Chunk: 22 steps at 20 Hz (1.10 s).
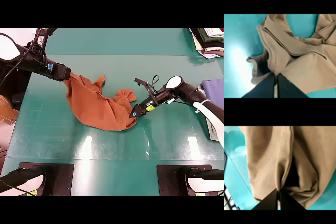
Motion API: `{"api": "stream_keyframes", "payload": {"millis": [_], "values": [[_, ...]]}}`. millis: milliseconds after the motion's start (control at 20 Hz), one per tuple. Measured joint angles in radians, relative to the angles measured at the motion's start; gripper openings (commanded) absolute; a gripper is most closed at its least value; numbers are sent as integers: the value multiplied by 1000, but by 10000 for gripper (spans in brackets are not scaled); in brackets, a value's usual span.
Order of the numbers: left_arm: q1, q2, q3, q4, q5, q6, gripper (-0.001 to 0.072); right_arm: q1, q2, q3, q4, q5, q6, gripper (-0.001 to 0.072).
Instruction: Fold the shirts.
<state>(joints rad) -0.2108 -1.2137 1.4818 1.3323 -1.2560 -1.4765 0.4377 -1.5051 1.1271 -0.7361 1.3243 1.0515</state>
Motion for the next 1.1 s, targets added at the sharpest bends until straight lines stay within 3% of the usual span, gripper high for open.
{"api": "stream_keyframes", "payload": {"millis": [350,650,900,1100], "values": [[0,212,222,-11,81,-37,23,-172,307,222,1,-74,-2,15],[0,340,504,-122,130,-42,23,-285,550,507,-4,-172,-3,15],[-1,359,615,-237,178,-39,23,-355,628,716,-110,-193,50,15],[-2,356,586,-217,211,-10,23,-394,565,875,-160,-143,103,15]]}}
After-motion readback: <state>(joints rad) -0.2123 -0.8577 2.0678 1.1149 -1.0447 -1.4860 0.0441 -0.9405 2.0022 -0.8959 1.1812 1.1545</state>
